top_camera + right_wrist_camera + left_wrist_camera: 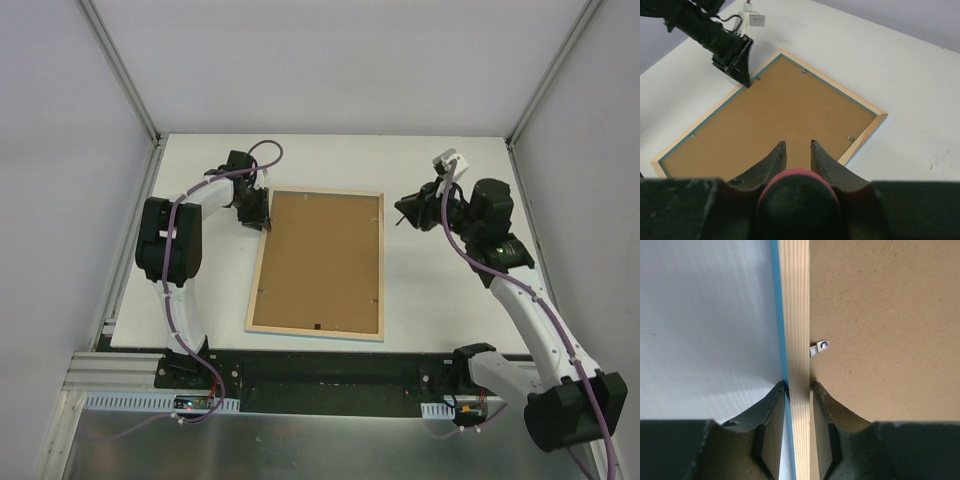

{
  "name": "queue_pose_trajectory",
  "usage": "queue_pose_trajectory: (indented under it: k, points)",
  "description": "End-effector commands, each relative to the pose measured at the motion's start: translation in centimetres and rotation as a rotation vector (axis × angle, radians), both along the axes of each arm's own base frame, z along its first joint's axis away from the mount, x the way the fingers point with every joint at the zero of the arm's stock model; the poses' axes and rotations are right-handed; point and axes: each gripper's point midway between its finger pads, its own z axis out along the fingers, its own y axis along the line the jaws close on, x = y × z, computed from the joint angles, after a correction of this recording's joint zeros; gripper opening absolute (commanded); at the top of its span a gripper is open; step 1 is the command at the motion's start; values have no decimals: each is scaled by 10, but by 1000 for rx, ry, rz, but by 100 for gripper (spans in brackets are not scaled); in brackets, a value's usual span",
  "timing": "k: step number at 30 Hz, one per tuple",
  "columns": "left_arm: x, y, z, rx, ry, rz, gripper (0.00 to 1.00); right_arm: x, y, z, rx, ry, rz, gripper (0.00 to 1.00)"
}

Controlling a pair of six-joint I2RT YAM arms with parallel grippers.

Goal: Take the photo out of the frame
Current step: Adjust the photo frame at the center of the board.

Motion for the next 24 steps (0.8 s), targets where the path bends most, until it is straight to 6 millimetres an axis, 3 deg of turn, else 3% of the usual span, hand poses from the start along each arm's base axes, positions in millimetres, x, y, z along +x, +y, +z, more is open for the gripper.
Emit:
queue_pose_trajectory:
  k: [1, 10, 14, 19, 24]
  points:
    - [-25, -15, -7, -77, 97, 27, 22, 34, 0, 23, -5, -58, -77, 1]
    - [-34, -35, -10, -125, 130, 68, 9, 93, 17, 17, 33, 26, -137, 1]
    - [-24, -46, -3, -145, 106, 64, 2, 123, 26, -5, 38, 104, -156, 1]
    - [-13, -60, 9, -211, 95, 83, 0, 146, 40, -21, 43, 167, -133, 1]
    - [-21, -81, 9, -261, 128, 79, 0, 163, 59, -31, 13, 202, -92, 1]
